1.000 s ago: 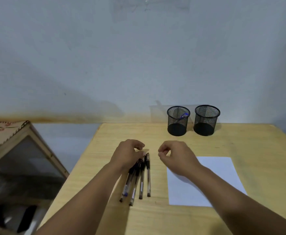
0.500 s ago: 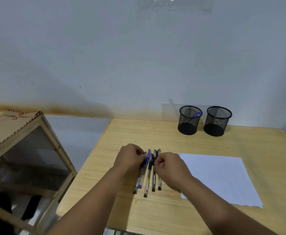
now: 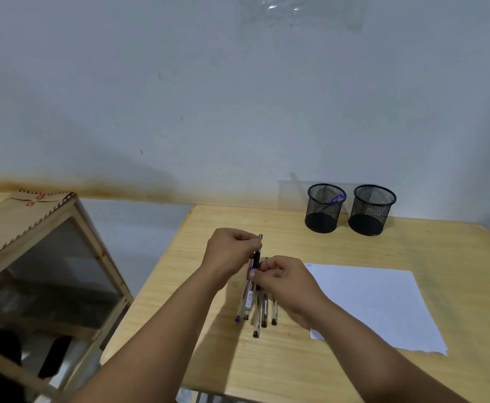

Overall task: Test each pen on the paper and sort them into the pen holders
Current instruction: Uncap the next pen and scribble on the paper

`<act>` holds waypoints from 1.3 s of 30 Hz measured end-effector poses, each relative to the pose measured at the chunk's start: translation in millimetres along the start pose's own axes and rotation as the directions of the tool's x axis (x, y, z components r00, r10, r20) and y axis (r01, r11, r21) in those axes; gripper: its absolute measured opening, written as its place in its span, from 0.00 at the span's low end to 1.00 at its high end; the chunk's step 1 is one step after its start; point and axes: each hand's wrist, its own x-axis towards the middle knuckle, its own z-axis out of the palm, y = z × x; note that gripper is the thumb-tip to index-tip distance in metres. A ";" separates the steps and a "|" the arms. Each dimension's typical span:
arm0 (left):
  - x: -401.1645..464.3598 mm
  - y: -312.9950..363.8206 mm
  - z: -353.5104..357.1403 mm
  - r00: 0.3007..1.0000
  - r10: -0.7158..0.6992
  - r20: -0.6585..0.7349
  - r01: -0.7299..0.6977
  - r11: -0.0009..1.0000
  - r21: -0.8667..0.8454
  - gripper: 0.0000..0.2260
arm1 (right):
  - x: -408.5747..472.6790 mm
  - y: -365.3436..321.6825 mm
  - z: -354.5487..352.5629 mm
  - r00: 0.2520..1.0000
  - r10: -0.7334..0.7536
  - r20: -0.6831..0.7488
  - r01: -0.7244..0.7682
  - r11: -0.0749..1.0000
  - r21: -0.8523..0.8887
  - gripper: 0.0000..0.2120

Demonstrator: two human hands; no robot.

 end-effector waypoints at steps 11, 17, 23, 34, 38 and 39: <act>-5.2 19.4 31.4 0.977 0.058 0.205 -0.040 0.995 -0.091 0.02 | -17.9 7.9 -70.2 0.997 -0.081 0.005 0.081 0.988 -0.134 0.08; -9.9 13.9 54.9 0.938 0.086 0.335 -0.025 0.983 -0.183 0.03 | -15.4 4.3 -103.7 0.979 -0.183 -0.085 0.158 0.957 -0.244 0.05; -16.0 12.3 69.9 0.939 0.093 0.332 -0.017 0.974 -0.224 0.04 | -16.9 9.6 -109.7 0.937 -0.299 -0.182 0.234 0.921 -0.312 0.04; -11.7 5.7 68.4 0.912 0.094 0.400 0.003 0.972 -0.236 0.04 | -14.1 18.3 -106.1 0.947 -0.271 -0.174 0.228 0.946 -0.231 0.05; -6.0 11.0 68.1 0.973 0.022 0.228 0.037 0.967 -0.252 0.04 | -15.0 25.0 -106.1 0.953 -0.202 -0.226 0.179 0.977 -0.117 0.04; -4.1 11.7 67.6 0.988 -0.012 0.156 0.053 0.965 -0.257 0.04 | -16.6 28.4 -106.6 0.955 -0.168 -0.246 0.153 0.985 -0.079 0.05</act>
